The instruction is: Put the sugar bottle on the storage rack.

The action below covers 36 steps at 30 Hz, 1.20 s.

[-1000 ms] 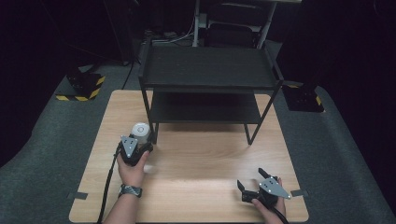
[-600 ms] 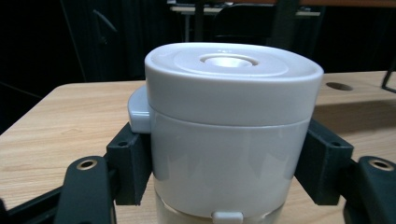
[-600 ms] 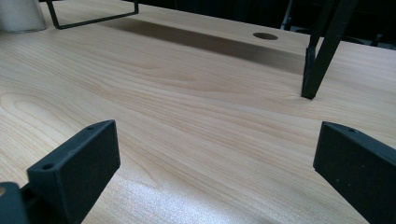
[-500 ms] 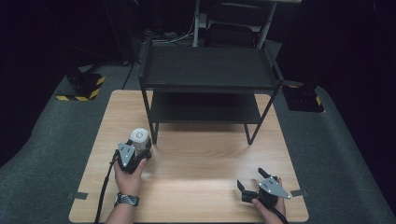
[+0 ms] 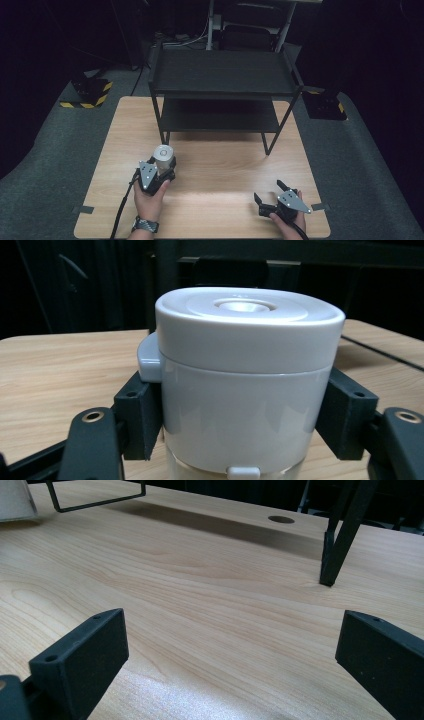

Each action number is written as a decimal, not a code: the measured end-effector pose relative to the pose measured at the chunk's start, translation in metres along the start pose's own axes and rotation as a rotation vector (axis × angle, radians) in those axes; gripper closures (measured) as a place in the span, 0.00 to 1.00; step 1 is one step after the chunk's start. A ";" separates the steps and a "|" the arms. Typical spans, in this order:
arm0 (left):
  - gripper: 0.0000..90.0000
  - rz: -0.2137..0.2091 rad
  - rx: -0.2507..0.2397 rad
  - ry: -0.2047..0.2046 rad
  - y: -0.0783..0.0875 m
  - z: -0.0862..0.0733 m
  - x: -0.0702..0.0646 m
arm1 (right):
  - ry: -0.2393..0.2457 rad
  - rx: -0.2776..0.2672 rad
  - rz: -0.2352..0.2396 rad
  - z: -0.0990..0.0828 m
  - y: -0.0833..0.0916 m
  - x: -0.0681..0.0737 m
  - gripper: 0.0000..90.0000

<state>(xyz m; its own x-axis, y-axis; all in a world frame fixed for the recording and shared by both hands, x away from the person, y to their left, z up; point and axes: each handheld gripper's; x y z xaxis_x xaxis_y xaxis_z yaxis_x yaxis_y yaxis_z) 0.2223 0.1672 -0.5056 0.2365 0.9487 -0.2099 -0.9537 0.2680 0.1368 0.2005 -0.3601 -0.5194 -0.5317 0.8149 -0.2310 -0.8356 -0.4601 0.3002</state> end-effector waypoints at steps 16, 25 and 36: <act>0.34 -0.029 -0.028 0.010 -0.007 0.054 -0.047 | 0.003 -0.007 0.009 -0.001 0.000 -0.001 0.00; 0.34 -0.037 -0.049 -0.019 -0.011 0.094 -0.065 | 0.004 -0.011 0.010 -0.002 0.001 -0.002 0.00; 0.34 -0.044 -0.100 -0.045 -0.031 0.122 -0.080 | 0.002 -0.016 0.011 -0.003 0.001 -0.002 0.00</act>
<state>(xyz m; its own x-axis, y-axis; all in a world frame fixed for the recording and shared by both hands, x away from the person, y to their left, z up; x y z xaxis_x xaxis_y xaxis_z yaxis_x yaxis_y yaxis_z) 0.2556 0.1031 -0.3749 0.2846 0.9436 -0.1694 -0.9554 0.2938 0.0310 0.2002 -0.3631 -0.5213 -0.5411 0.8090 -0.2296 -0.8318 -0.4747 0.2878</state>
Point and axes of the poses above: each handheld gripper's, and its own axes: y roughly backward along the jaws, z roughly out of its top, x roughly to its left, and after that the axes turned 9 degrees about y, right-handed
